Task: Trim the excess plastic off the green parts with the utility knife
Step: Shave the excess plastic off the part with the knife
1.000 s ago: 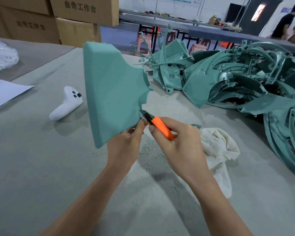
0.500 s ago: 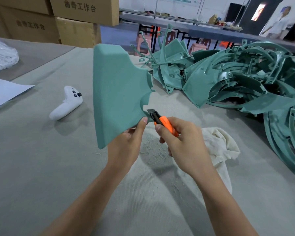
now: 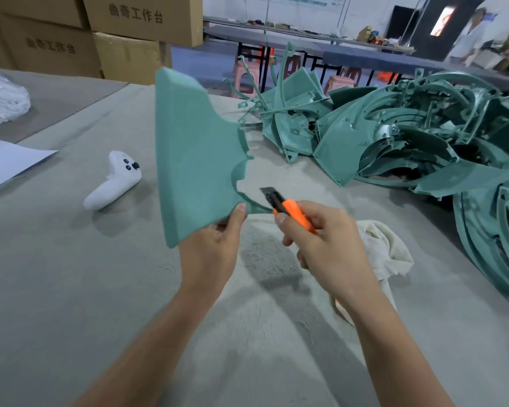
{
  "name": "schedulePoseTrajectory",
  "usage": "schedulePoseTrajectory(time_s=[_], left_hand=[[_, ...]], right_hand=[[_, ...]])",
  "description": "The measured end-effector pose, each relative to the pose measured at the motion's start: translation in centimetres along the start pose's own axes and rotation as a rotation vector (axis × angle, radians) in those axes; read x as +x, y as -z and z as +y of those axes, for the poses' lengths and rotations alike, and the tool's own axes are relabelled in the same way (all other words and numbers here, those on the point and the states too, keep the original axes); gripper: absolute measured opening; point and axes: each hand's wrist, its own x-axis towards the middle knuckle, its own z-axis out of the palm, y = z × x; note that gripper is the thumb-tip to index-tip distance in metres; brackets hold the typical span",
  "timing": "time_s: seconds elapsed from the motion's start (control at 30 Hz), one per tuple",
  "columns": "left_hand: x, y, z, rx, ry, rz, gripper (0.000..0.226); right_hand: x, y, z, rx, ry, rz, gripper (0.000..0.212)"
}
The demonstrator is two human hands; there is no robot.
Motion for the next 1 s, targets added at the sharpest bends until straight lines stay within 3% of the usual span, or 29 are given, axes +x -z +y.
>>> schedulePoseTrajectory(time_s=[0.1, 0.27, 0.43, 0.63, 0.8, 1.0], left_hand=[[0.2, 0.1, 0.0, -0.049, -0.025, 0.015, 0.014], [-0.1, -0.1, 0.4, -0.011, -0.058, -0.028, 0.008], [-0.3, -0.2, 1.1, -0.012, -0.030, -0.037, 0.013], [-0.3, -0.1, 1.3, -0.029, -0.062, -0.016, 0.011], [-0.3, -0.1, 1.1, -0.043, -0.020, -0.041, 0.014], [-0.1, -0.1, 1.0, -0.024, -0.112, -0.062, 0.013]], right_hand=[[0.3, 0.7, 0.6, -0.014, -0.035, 0.074, 0.023], [-0.1, -0.2, 0.2, -0.032, -0.040, 0.025, 0.021], [-0.3, -0.4, -0.5, 0.384, -0.288, -0.185, 0.021], [-0.3, -0.5, -1.2, 0.682, -0.455, -0.356, 0.034], [-0.2, -0.2, -1.5, 0.856, -0.544, -0.474, 0.032], [-0.1, -0.1, -1.4, 0.923, -0.592, -0.526, 0.032]])
